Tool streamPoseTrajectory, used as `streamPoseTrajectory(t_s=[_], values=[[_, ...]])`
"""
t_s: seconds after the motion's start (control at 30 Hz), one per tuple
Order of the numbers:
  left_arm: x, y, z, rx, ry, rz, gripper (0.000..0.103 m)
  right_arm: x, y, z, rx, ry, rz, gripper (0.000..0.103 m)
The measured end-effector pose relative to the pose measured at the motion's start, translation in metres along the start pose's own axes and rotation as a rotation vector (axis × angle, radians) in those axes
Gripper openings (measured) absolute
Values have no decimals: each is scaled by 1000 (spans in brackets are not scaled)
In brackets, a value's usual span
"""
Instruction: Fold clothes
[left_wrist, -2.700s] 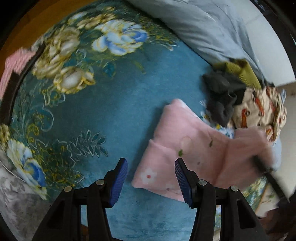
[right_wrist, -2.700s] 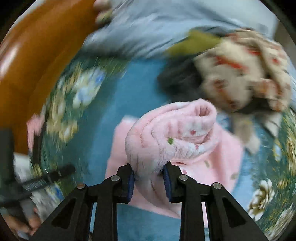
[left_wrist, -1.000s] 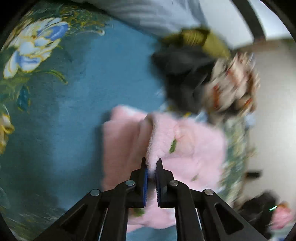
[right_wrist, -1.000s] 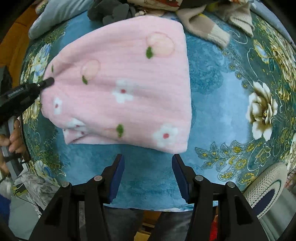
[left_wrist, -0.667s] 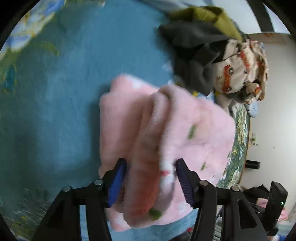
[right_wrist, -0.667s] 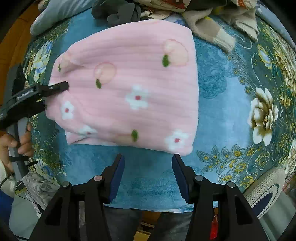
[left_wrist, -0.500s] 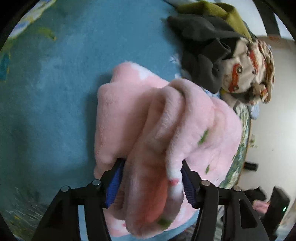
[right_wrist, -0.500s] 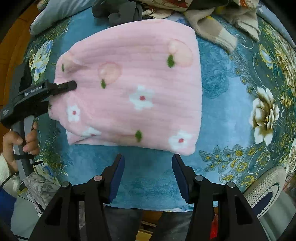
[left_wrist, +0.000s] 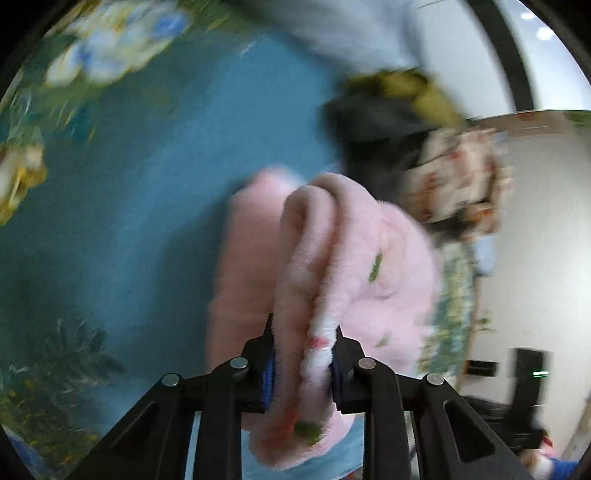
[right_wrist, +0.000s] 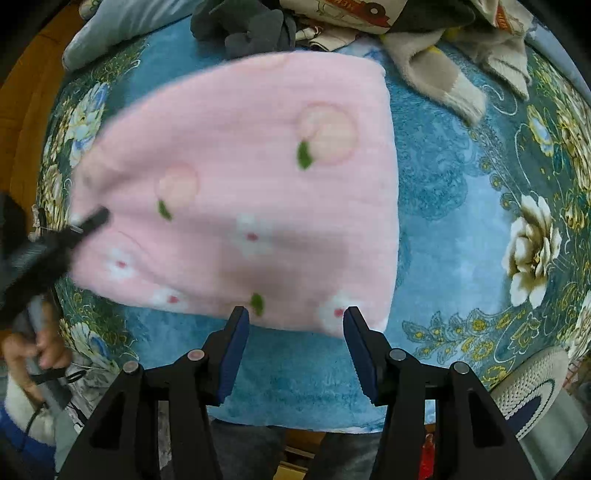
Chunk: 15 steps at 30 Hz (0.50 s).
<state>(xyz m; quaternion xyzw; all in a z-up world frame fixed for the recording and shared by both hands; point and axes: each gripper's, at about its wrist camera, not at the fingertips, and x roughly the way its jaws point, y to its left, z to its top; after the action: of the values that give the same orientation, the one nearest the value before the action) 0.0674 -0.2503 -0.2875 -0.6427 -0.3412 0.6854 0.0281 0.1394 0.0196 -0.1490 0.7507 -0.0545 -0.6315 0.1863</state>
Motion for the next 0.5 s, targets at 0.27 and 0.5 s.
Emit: streamPoseTrajectory(t_s=[0.27,0.5], values=[[-10,-6,-2,12,17,143,46,-6,1,31,-24,-37,-14,54],[-46,-57,-10,219,-70,135,46,-10,-2,64,-16,-79,-6,54]])
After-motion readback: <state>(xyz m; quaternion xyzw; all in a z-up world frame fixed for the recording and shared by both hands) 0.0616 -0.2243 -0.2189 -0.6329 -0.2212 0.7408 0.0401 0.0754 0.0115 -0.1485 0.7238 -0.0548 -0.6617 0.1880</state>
